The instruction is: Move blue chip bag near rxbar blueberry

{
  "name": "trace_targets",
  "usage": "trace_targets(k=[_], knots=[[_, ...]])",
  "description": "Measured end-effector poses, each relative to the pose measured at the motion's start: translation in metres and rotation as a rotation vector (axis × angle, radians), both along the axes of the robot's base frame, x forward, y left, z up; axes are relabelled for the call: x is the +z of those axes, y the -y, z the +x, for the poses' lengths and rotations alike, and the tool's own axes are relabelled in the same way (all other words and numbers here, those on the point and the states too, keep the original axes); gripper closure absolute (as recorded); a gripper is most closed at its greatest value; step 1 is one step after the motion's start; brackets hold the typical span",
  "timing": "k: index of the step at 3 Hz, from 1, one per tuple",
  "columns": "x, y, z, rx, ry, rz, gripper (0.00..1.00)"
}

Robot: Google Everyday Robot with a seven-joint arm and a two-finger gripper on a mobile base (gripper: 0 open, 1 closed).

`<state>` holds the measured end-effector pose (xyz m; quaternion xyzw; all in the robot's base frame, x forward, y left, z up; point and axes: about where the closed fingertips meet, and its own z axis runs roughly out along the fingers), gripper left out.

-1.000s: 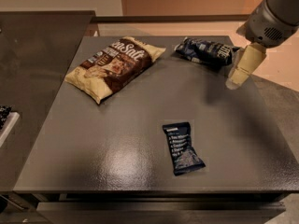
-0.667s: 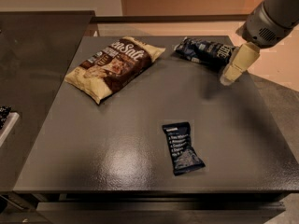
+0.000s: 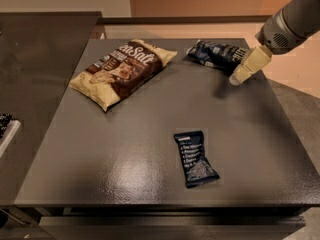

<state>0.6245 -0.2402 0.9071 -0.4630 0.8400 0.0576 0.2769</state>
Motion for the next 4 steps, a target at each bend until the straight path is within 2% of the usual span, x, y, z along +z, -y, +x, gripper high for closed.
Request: trace_targets(k=[1, 2, 3, 4], knots=[[-0.010, 0.007, 0.015, -0.036, -0.006, 0.060, 0.00], [-0.025, 0.011, 0.029, -0.058, -0.025, 0.093, 0.00], [-0.038, 0.015, 0.039, -0.077, -0.037, 0.095, 0.00], [-0.047, 0.018, 0.049, -0.099, -0.027, 0.087, 0.00]])
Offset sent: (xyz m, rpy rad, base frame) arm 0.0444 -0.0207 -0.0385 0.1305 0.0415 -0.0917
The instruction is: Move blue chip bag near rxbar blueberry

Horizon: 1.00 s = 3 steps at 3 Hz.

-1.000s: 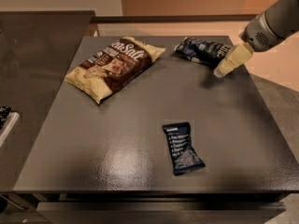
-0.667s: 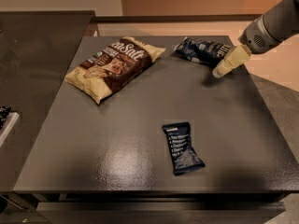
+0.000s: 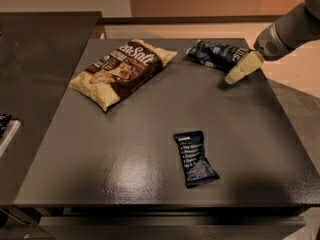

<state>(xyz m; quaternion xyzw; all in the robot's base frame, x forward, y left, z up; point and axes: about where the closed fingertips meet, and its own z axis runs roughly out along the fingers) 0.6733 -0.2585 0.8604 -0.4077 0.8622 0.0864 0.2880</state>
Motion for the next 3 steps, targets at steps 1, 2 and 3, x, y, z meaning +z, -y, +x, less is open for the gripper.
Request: trace_targets(k=[1, 2, 3], knots=[[-0.004, 0.003, 0.011, -0.011, 0.021, -0.013, 0.00], [-0.009, 0.006, 0.022, -0.015, 0.031, -0.023, 0.00], [-0.014, 0.009, 0.033, -0.024, 0.027, -0.020, 0.00]])
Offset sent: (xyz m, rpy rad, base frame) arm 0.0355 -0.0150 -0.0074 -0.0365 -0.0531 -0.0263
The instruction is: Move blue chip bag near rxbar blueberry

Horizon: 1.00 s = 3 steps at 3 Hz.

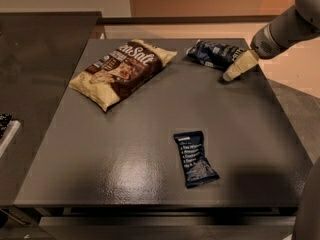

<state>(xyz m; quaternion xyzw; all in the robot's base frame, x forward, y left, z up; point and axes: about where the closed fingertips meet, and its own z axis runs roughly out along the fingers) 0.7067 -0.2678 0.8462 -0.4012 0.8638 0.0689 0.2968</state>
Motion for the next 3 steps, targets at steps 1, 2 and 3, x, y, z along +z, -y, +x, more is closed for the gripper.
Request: trace_targets(k=[1, 2, 3], knots=[[-0.0058, -0.0001, 0.0083, 0.001, -0.021, 0.002, 0.00], [-0.0082, -0.0009, 0.0113, 0.009, -0.046, 0.010, 0.18], [-0.0029, -0.0007, 0.0095, 0.015, -0.049, 0.018, 0.41]])
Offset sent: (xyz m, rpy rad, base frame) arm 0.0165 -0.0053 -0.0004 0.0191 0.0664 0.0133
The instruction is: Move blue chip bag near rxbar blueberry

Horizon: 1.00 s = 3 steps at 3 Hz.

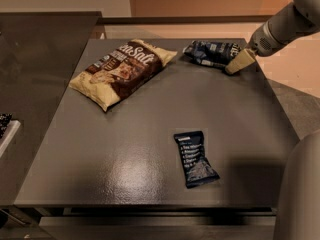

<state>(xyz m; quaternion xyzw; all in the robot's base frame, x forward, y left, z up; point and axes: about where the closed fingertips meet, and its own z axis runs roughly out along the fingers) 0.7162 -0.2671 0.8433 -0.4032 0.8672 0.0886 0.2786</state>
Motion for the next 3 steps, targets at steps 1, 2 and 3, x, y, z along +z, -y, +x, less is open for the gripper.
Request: trace_targets(k=[1, 2, 3], knots=[[0.011, 0.001, -0.004, 0.001, 0.014, 0.007, 0.64], [0.022, 0.001, -0.009, -0.001, 0.030, 0.014, 0.87], [0.040, -0.007, -0.024, 0.022, 0.057, 0.023, 1.00]])
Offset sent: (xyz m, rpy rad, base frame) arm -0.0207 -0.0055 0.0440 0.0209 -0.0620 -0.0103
